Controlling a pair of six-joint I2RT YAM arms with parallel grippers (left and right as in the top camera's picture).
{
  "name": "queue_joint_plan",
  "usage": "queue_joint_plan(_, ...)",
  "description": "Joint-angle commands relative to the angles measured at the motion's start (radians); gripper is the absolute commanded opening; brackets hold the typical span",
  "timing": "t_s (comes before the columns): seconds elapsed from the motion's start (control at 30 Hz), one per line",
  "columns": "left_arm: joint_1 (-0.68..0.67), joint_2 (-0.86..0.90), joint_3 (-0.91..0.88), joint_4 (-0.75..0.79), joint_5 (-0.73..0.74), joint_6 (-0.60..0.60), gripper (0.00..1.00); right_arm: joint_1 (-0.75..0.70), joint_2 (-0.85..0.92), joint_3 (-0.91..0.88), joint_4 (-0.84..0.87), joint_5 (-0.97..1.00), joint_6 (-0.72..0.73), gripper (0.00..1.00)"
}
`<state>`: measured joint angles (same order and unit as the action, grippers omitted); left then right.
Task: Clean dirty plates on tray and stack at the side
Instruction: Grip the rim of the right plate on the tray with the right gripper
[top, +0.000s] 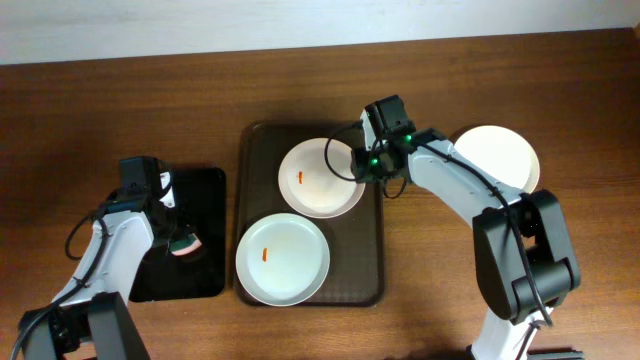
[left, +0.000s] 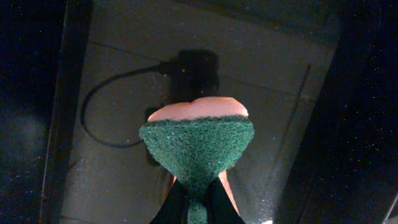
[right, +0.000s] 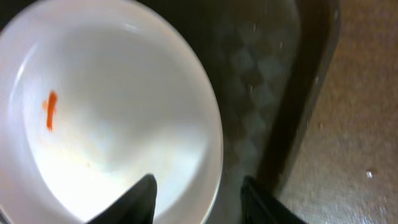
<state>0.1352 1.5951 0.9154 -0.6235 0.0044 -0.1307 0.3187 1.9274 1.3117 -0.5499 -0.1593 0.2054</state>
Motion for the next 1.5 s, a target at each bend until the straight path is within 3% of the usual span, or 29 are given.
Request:
queue_joint_plan(0.0,0.003,-0.008,0.003,0.007,0.013,0.013,0.00,-0.034,-0.002,0.142,-0.150,-0.006,-0.048,0.45)
queue_joint_plan(0.2,0.003,-0.008,0.004,0.010,0.020,0.038,0.00,0.005,0.138,0.156,-0.188,0.042,0.021,0.37)
queue_joint_plan(0.4,0.003,-0.027,0.039,-0.005,0.087,0.069,0.00,0.000,0.190,0.156,-0.159,0.012,0.021,0.05)
queue_joint_plan(0.57,0.003,-0.098,0.102,-0.066,0.082,0.103,0.00,0.000,0.190,0.156,-0.167,0.023,0.019,0.04)
queue_joint_plan(0.6,0.003,-0.080,0.099,-0.058,0.008,0.106,0.00,0.000,0.190,0.156,-0.171,0.033,0.019,0.04)
queue_joint_plan(0.9,-0.024,0.311,0.095,0.078,0.053,0.106,0.00,0.000,0.190,0.158,-0.176,0.036,0.020,0.04)
queue_joint_plan(0.97,-0.024,0.352,0.097,0.096,0.160,0.106,0.00,0.000,0.190,0.158,-0.176,0.035,0.020,0.04)
queue_joint_plan(1.07,-0.023,0.323,0.317,-0.184,0.185,0.106,0.00,0.000,0.190,0.158,-0.179,0.035,0.020,0.04)
queue_joint_plan(1.13,-0.024,0.311,0.409,-0.244,0.169,0.124,0.00,0.000,0.190,0.159,-0.181,0.031,0.020,0.04)
queue_joint_plan(1.2,-0.031,0.320,0.360,-0.212,0.077,0.124,0.00,0.000,0.190,0.161,-0.195,0.032,0.020,0.04)
queue_joint_plan(1.37,-0.031,0.320,0.060,0.132,0.077,0.124,0.00,0.000,0.190,0.161,-0.196,0.031,0.020,0.04)
queue_joint_plan(1.47,-0.031,0.307,0.134,0.031,0.077,0.125,0.00,0.000,0.190,0.161,-0.197,0.032,0.020,0.04)
